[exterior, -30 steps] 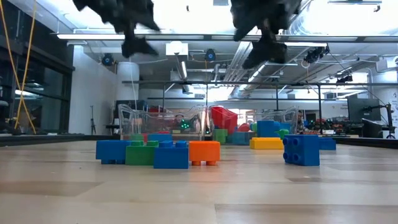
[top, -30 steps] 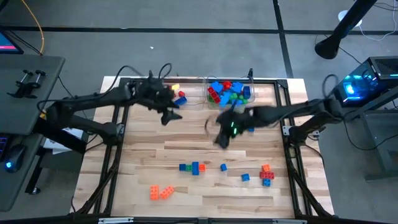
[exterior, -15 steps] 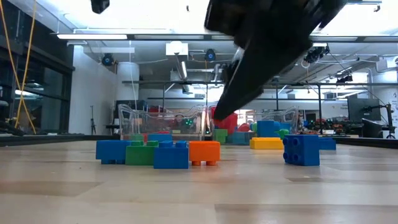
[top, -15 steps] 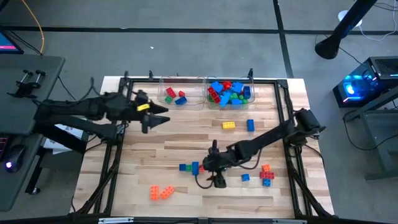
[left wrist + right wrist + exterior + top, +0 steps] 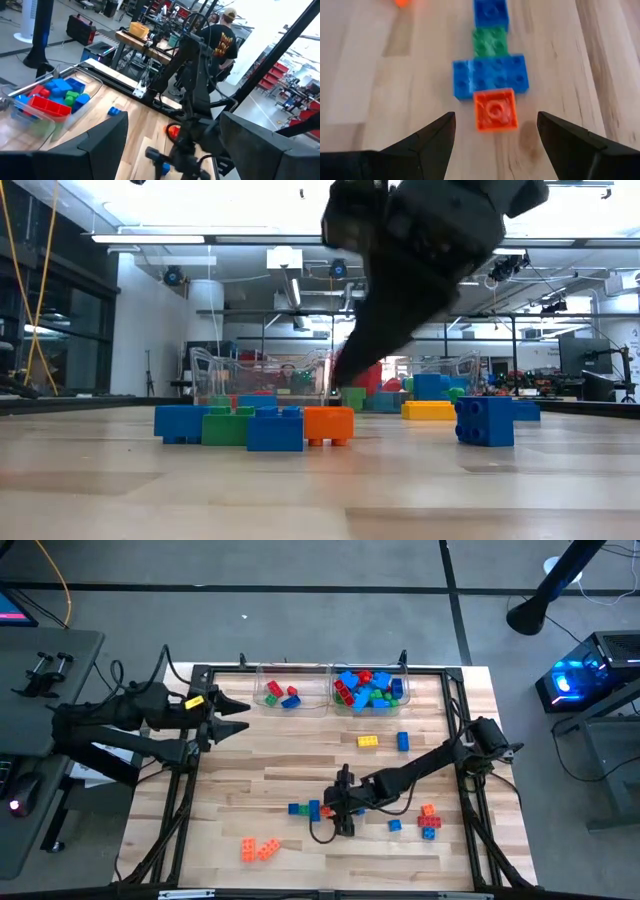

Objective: Sort blocks by size
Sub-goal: Put the orange lego piece into the left transparent bin

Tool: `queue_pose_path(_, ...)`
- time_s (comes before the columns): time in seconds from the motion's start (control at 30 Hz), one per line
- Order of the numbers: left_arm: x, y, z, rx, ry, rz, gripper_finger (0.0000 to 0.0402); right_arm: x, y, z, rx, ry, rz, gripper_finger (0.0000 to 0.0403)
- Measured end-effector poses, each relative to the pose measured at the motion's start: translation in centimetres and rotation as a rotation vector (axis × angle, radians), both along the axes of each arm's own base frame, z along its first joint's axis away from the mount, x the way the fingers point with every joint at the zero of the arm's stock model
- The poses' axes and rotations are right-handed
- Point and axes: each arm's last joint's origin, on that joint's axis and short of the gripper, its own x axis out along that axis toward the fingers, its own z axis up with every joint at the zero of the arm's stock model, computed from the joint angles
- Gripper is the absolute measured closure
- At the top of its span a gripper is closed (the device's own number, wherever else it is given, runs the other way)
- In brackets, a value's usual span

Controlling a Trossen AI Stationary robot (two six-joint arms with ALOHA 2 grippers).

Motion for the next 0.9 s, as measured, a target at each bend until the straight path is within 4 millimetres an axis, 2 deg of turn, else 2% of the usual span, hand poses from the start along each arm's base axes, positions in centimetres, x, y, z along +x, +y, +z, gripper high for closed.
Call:
queue_pose_path(0.1,0.0,0.0,-0.1,0.001,0.012,0.000,0.0103,0.7,0.6,0.4,-0.048,-0.026,0.050,0.0126)
queue_pose_path(0.4,0.4,0.0,-0.3,-0.049,0.022,0.016,0.0103,2.7,0.9,-1.4,-0.119,0.008,0.086,0.0126)
queue_pose_path(0.5,0.5,0.0,-0.3,-0.051,0.025,0.017,0.0103,2.7,0.7,-1.6,-0.131,0.020,0.076,0.0126)
queue_pose_path(0.73,0.8,0.0,-0.5,-0.067,0.034,0.020,0.0103,1.6,0.2,-2.4,-0.153,0.170,0.049,0.0126)
queue_pose_path(0.9,1.2,0.0,-0.6,-0.066,0.048,0.024,0.0103,1.7,0.3,-2.3,-0.146,0.151,0.053,0.0126)
